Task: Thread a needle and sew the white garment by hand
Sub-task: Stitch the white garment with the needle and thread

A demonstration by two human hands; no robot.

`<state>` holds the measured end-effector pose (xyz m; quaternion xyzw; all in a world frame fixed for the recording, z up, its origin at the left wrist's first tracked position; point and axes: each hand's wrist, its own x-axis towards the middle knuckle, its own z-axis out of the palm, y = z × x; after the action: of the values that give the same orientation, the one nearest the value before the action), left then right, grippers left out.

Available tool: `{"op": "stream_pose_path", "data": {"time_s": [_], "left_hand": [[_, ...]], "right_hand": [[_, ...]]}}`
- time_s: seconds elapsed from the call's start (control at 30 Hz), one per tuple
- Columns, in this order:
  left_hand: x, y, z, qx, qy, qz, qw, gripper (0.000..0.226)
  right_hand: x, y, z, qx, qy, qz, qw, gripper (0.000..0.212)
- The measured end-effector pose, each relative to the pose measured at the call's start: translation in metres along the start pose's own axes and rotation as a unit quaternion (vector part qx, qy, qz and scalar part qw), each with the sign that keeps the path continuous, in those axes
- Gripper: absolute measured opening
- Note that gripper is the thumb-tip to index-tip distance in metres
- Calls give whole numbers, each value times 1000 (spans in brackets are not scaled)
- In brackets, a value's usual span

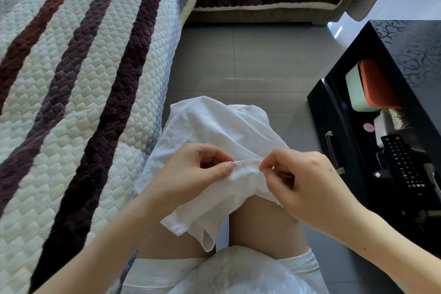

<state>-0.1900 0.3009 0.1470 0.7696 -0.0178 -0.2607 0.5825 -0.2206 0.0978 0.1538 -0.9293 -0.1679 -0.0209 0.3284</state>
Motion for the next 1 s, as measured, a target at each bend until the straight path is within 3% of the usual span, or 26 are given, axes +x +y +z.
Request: {"op": "stream_pose_path", "data": {"time_s": [0.67, 0.77, 1.0], "left_hand": [[-1, 2, 3, 36, 6, 18, 999, 8], [-1, 3, 5, 42, 3, 31, 999, 6], [-1, 0, 1, 41, 13, 19, 999, 7]], "right_hand": [[5, -6, 6, -34, -21, -4, 999, 10], [7, -7, 11, -45, -21, 2, 999, 21], [9, -3, 4, 27, -39, 37, 998, 12]]}}
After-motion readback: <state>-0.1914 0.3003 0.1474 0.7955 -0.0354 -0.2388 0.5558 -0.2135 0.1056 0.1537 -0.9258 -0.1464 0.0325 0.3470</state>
